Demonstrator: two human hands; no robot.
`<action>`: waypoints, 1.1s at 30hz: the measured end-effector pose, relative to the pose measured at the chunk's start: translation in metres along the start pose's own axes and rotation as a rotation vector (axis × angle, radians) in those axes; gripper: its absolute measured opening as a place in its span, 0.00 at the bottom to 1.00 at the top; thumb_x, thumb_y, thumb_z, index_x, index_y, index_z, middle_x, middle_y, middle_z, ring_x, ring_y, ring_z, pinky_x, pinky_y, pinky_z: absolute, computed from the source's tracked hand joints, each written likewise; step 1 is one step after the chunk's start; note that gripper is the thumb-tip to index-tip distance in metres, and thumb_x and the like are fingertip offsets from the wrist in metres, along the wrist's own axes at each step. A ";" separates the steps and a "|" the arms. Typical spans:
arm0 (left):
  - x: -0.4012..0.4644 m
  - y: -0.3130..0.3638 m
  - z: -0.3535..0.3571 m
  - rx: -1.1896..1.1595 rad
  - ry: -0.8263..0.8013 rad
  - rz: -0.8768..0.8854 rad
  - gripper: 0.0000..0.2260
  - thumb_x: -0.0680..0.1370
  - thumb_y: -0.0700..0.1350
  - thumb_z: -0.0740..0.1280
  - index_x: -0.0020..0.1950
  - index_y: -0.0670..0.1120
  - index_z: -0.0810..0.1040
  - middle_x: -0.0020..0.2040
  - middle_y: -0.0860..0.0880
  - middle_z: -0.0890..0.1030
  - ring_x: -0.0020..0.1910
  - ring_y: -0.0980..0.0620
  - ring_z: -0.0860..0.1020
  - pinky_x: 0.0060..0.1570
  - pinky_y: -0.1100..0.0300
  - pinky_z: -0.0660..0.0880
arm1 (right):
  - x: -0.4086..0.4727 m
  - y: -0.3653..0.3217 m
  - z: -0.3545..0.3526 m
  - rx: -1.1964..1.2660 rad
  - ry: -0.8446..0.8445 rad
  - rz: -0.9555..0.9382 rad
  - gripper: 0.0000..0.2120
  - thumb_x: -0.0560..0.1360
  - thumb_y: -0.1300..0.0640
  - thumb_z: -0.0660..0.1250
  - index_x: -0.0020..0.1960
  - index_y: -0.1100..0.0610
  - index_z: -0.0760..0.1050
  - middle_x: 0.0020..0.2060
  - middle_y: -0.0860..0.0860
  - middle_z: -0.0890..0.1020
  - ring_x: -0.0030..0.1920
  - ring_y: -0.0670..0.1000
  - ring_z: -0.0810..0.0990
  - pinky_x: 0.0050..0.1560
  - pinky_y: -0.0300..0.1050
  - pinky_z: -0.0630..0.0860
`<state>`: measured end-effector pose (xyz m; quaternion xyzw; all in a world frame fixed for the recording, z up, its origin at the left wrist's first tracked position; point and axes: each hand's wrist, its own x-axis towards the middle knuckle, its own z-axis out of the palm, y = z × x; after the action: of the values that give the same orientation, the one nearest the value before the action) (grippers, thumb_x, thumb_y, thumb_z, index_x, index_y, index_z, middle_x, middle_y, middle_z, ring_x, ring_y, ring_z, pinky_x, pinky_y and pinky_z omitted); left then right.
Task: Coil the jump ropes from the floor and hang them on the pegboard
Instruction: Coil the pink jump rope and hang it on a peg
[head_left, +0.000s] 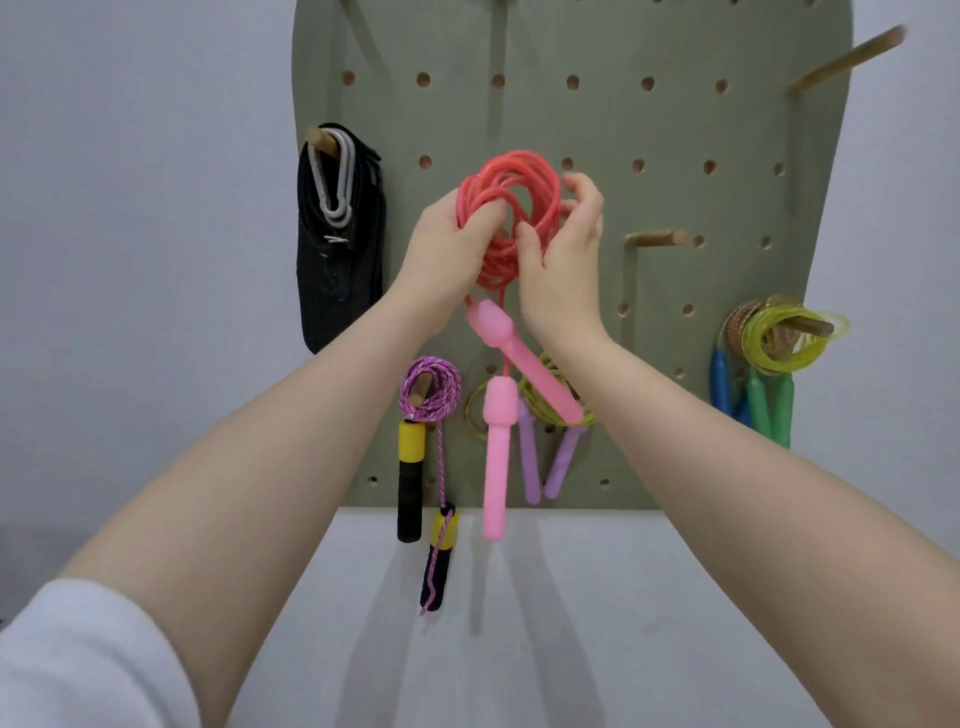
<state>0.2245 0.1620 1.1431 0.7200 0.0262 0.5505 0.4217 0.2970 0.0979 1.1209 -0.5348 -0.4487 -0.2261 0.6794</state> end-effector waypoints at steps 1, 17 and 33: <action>0.000 0.005 0.002 0.065 0.013 0.075 0.06 0.74 0.43 0.62 0.39 0.51 0.76 0.32 0.57 0.75 0.32 0.59 0.72 0.39 0.63 0.71 | 0.001 -0.006 -0.005 -0.094 0.058 -0.066 0.19 0.75 0.64 0.62 0.65 0.60 0.63 0.62 0.58 0.66 0.55 0.50 0.70 0.59 0.43 0.67; -0.050 -0.009 0.017 0.927 -0.296 0.338 0.24 0.75 0.53 0.63 0.65 0.41 0.67 0.58 0.44 0.71 0.57 0.45 0.73 0.49 0.53 0.72 | -0.008 0.007 -0.044 0.456 -0.518 0.420 0.09 0.79 0.55 0.60 0.48 0.56 0.77 0.40 0.51 0.82 0.42 0.49 0.81 0.45 0.42 0.77; 0.004 -0.027 -0.020 -0.079 -0.342 -0.221 0.15 0.78 0.43 0.65 0.63 0.42 0.68 0.46 0.46 0.81 0.40 0.52 0.82 0.43 0.57 0.78 | 0.044 0.020 -0.033 0.344 -0.442 0.207 0.04 0.79 0.61 0.61 0.53 0.56 0.67 0.33 0.49 0.79 0.31 0.48 0.79 0.36 0.45 0.78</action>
<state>0.2215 0.1929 1.1293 0.7787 0.0117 0.3712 0.5057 0.3471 0.0817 1.1473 -0.4912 -0.5604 0.0456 0.6653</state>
